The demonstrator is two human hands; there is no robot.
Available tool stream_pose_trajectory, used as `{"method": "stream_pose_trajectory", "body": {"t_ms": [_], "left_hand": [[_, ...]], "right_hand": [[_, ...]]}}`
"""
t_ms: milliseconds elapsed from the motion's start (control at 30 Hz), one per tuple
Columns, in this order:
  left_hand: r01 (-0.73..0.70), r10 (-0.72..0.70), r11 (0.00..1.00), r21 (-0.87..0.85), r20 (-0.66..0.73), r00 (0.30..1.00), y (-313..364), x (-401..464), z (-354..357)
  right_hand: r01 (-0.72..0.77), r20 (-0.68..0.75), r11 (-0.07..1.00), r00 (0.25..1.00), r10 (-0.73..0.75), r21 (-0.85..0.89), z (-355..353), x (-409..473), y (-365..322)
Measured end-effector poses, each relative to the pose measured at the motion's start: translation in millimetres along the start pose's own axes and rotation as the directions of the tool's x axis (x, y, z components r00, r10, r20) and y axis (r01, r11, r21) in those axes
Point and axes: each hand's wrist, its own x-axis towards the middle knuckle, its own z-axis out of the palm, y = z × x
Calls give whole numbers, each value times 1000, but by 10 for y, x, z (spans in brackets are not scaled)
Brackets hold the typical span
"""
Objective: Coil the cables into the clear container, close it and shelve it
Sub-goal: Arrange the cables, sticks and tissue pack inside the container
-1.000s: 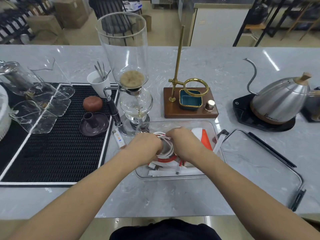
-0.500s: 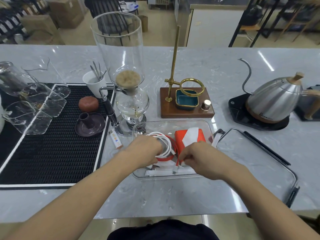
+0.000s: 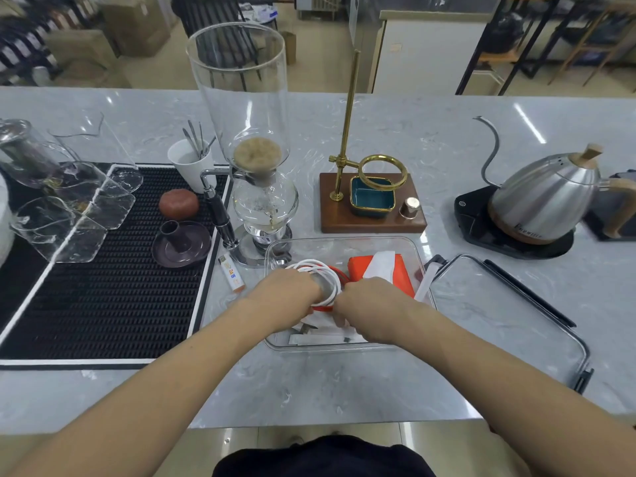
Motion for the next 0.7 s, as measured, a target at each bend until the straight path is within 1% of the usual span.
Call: {"method": "stream_pose_trajectory", "body": {"t_ms": [100, 200, 267, 400, 467, 567, 633, 700], "left_hand": [[38, -37, 999, -32, 52, 998, -4, 22, 11], [27, -24, 999, -42, 55, 998, 1, 16, -30], [0, 1, 1000, -27, 32, 999, 11, -8, -82], [-40, 42, 997, -68, 24, 999, -10, -36, -146], [-76, 80, 991, -112, 33, 996, -26, -40, -171], [-88, 98, 973, -214, 38, 994, -31, -45, -237], [-70, 77, 965, -254, 20, 997, -9, -50, -274], [-2, 8, 974, -228, 25, 1000, 27, -32, -269]], "right_hand": [[54, 31, 997, 998, -53, -46, 45, 109, -18], [66, 7, 998, 998, -66, -8, 61, 171, 36], [44, -45, 998, 998, -42, 40, 57, 197, 110], [14, -131, 995, 991, -1, 98, 53, 243, 154], [-2, -147, 996, 989, 15, 90, 63, 280, 122], [-45, -148, 995, 987, 58, 87, 50, 353, 110], [-63, -156, 996, 985, 73, 68, 38, 388, 107], [-72, -175, 995, 981, 83, 71, 53, 414, 114]]}}
